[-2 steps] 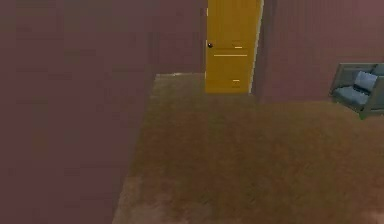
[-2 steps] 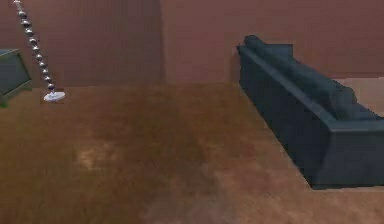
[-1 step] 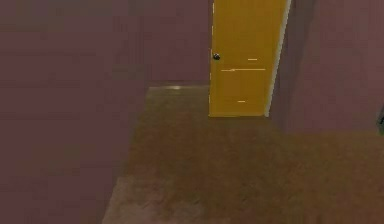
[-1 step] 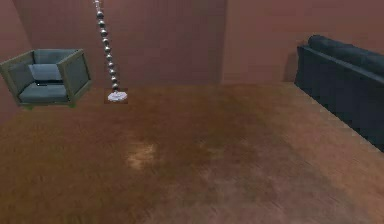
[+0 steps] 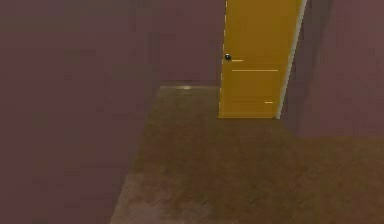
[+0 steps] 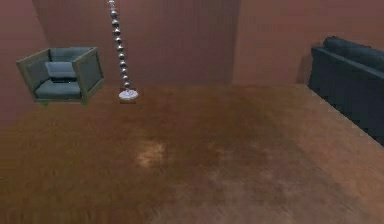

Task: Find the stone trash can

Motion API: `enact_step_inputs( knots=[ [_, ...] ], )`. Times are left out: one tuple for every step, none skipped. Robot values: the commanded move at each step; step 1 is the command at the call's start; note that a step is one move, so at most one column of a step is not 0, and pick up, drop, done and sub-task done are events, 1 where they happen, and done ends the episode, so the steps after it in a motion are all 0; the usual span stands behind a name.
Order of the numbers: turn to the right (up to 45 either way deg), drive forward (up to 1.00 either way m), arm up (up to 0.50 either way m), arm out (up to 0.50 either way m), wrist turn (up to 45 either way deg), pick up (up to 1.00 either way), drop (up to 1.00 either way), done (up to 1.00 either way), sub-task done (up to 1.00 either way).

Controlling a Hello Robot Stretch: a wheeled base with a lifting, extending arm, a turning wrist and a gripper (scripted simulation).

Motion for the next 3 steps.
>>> enact_step_inputs(
  knots=[
    [0.0,1.0,0.0,0.0,0.0,0.0,0.0,0.0,0.0],
    [0.0,1.0,0.0,0.0,0.0,0.0,0.0,0.0,0.0],
    [0.0,0.95,0.0,0.0,0.0,0.0,0.0,0.0,0.0]
  ],
)
